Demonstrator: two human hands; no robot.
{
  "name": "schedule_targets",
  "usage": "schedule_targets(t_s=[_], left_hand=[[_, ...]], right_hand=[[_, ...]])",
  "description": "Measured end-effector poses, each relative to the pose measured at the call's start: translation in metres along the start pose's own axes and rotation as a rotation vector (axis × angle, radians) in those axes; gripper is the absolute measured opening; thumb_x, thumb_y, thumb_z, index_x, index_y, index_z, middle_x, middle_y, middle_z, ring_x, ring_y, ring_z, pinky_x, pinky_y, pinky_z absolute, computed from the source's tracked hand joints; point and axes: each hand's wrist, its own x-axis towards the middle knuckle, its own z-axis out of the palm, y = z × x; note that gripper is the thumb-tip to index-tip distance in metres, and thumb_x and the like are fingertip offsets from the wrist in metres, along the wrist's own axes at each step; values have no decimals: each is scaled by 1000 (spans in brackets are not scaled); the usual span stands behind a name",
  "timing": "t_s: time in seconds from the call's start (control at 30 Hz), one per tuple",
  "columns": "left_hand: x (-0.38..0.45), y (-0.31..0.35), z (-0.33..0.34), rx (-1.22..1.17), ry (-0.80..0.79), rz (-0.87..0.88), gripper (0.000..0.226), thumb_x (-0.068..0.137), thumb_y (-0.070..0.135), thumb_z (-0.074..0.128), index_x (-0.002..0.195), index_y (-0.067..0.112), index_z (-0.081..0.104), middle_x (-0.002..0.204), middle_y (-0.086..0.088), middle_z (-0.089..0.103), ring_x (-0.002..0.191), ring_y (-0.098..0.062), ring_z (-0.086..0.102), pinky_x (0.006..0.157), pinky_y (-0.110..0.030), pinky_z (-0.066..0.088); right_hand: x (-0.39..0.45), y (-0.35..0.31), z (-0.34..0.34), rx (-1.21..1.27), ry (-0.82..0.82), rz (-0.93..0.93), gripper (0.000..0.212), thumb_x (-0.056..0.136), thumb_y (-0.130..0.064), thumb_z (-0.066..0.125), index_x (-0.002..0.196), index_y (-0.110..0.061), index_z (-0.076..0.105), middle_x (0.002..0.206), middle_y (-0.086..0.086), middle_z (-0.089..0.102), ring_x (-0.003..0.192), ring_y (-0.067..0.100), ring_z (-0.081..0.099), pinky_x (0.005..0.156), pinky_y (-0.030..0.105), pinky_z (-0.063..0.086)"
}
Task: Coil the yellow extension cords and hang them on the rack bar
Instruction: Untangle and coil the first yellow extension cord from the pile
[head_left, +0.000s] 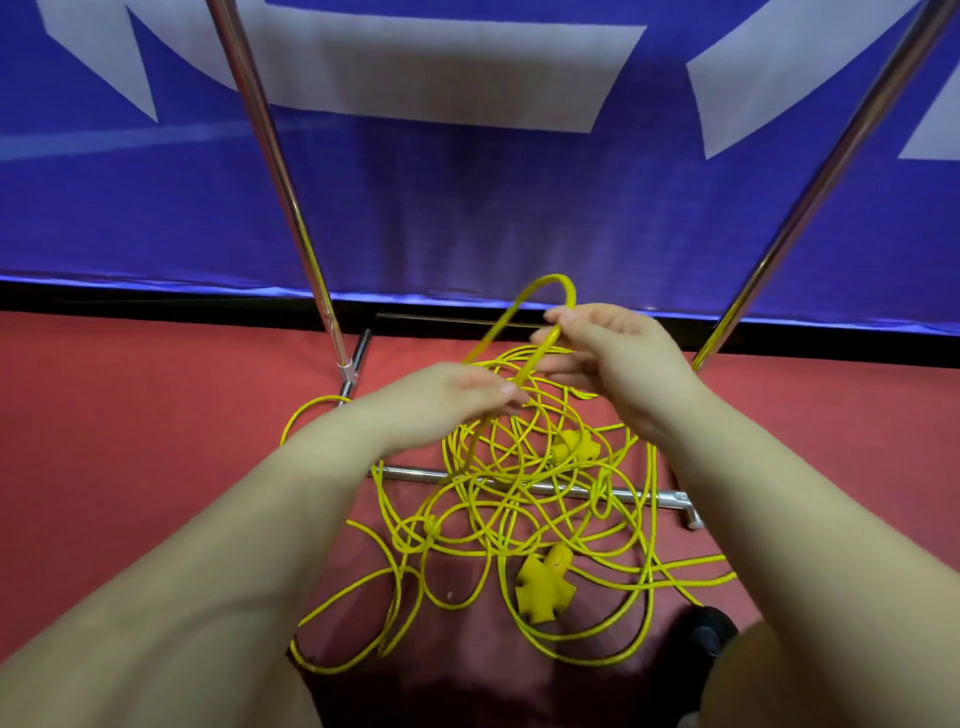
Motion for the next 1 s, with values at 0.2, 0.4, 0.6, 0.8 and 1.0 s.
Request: schedule_targets(t_s=[0.2, 0.4, 0.6, 0.8, 1.0], left_hand=[[1, 8, 3, -125, 115, -42, 22, 100, 13, 39, 89, 21, 56, 86, 5, 65, 78, -8, 63, 71, -20, 52], [1, 20, -5, -664, 307, 31, 16, 99, 13, 40, 94, 13, 55, 82, -3, 66, 68, -14, 70, 66, -31, 57], [1, 25, -8, -882, 313, 59, 20, 100, 13, 36, 100, 9, 56, 89, -9, 68, 74, -19, 72, 65, -31, 59], [-1, 13, -2, -237, 81, -65, 24, 99, 24, 37, 111, 23, 58, 112, -4, 65, 105, -13, 60, 98, -32, 41], [-2, 12, 8, 18, -35, -66, 18, 99, 17, 42, 94, 23, 58, 84, 9, 66, 74, 2, 63, 74, -20, 46]], right_hand=[[3, -1, -4, 144, 66, 9, 7, 94, -21, 51, 94, -19, 58, 85, -2, 71, 73, 9, 70, 67, 22, 55], [-3, 27, 7, -493, -293, 91, 28, 86, -24, 64, 108, -7, 63, 85, 3, 62, 76, 13, 54, 72, 29, 43], [-1, 27, 15, -510, -233, -12, 13, 93, -17, 56, 80, -14, 55, 81, 10, 65, 62, 13, 54, 62, 27, 43], [1, 2, 1, -33, 29, -14, 20, 98, -18, 44, 84, -18, 58, 68, -3, 66, 49, 5, 63, 51, 16, 52], [5, -3, -11, 201, 117, 59, 18, 98, -29, 45, 89, -19, 57, 74, -4, 69, 54, 7, 66, 52, 18, 54]])
